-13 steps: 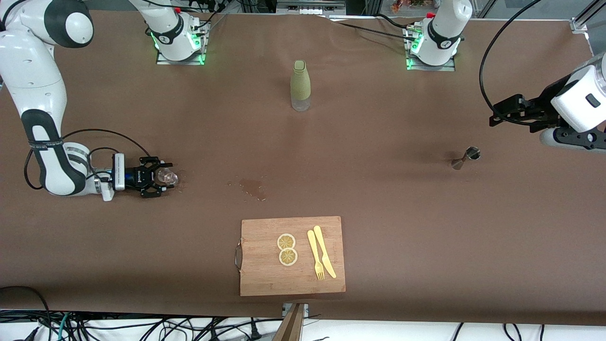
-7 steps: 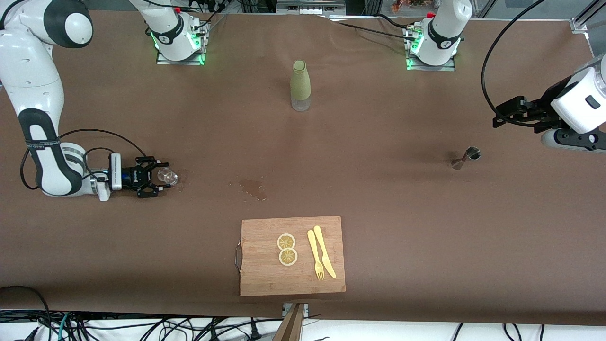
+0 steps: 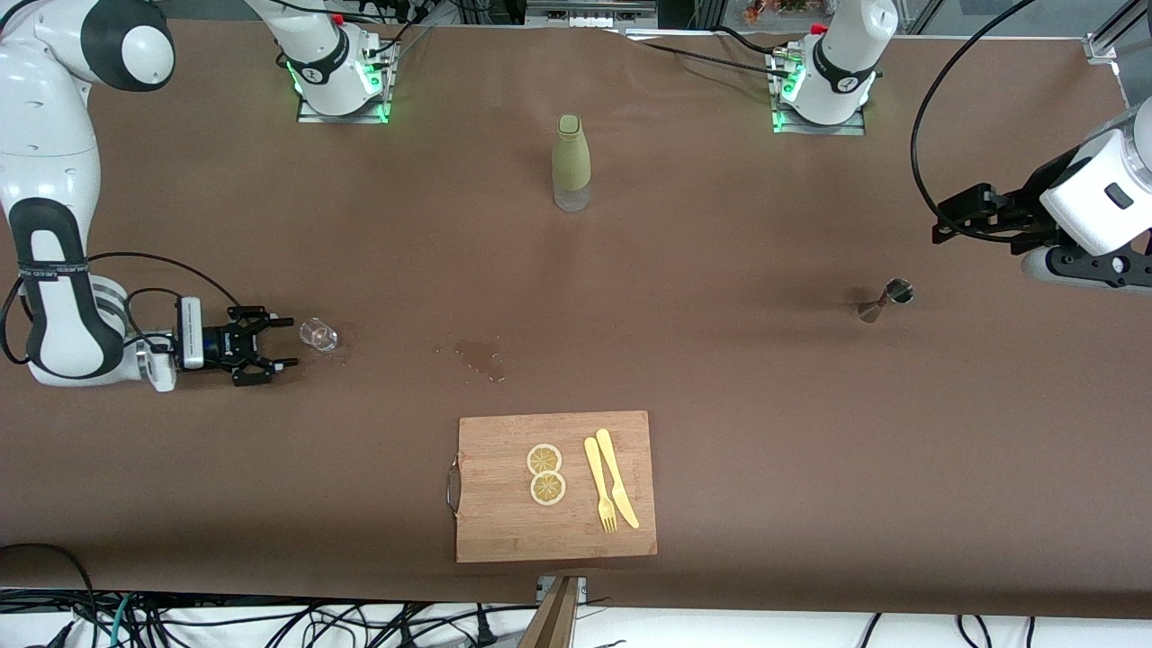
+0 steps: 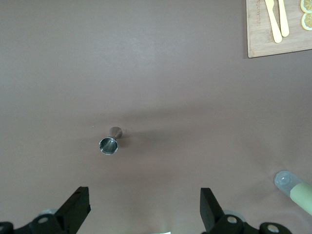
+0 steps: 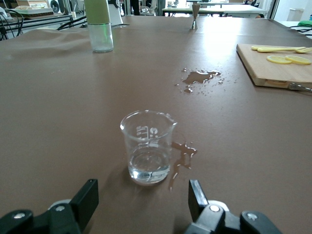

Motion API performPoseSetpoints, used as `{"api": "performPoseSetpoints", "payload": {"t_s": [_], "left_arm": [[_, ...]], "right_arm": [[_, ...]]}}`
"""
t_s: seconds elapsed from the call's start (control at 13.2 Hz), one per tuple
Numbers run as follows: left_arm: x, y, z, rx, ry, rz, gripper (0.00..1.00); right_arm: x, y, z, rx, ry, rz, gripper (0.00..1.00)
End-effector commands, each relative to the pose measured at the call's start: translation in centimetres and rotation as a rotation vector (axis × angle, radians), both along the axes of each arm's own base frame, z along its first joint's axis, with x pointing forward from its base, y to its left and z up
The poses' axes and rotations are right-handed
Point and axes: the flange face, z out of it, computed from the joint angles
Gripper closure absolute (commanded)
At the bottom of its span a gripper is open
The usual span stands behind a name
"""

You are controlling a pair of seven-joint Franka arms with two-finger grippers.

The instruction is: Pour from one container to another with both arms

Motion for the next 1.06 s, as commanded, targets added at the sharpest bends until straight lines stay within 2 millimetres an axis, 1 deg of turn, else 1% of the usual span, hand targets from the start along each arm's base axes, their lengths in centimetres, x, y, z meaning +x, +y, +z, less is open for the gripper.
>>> {"api": "performPoseSetpoints", "payload": {"t_s": [0.0, 0.08, 0.15, 0.3, 0.38, 0.61, 0.76, 0.84, 0.91, 0.99], "left_arm": [[0.3, 0.6, 0.4, 0.026, -0.014, 0.008, 0.0], [0.3, 0.7, 0.4, 0.026, -0.014, 0.009, 0.0], [0.3, 0.6, 0.4, 0.025, -0.015, 0.008, 0.0], [0.3, 0.5, 0.4, 0.025, -0.015, 0.008, 0.0], [0.3, 0.5, 0.3, 0.025, -0.013, 0.009, 0.0], [0.4, 0.8, 0.2, 0.026, -0.012, 0.014, 0.0], [0.4, 0.6, 0.4, 0.024, -0.015, 0.01, 0.0], [0.5, 0.6, 0.3, 0.023, -0.013, 0.01, 0.0], [0.5, 0.5, 0.3, 0.023, -0.013, 0.01, 0.0], [0.5, 0.4, 0.3, 0.023, -0.013, 0.007, 0.0]], "right_arm": [[2.0, 0.3, 3.4, -0.049, 0.035, -0.019, 0.46], [2.7, 1.5, 4.5, -0.051, 0.04, -0.017, 0.57], [3.1, 2.2, 5.1, -0.057, 0.056, -0.019, 0.7], [3.5, 2.8, 5.4, -0.065, 0.06, -0.028, 0.91], [3.7, 3.1, 5.5, -0.067, 0.054, -0.035, 0.95], [3.7, 3.2, 4.8, -0.072, 0.054, -0.045, 0.97], [3.7, 3.1, 4.5, -0.08, 0.045, -0.053, 0.99], [3.6, 3.3, 4.3, -0.08, 0.053, -0.052, 0.99], [3.3, 3.6, 3.6, -0.077, 0.063, -0.055, 0.99], [2.7, 4.2, 3.1, -0.069, 0.071, -0.049, 0.99]]}}
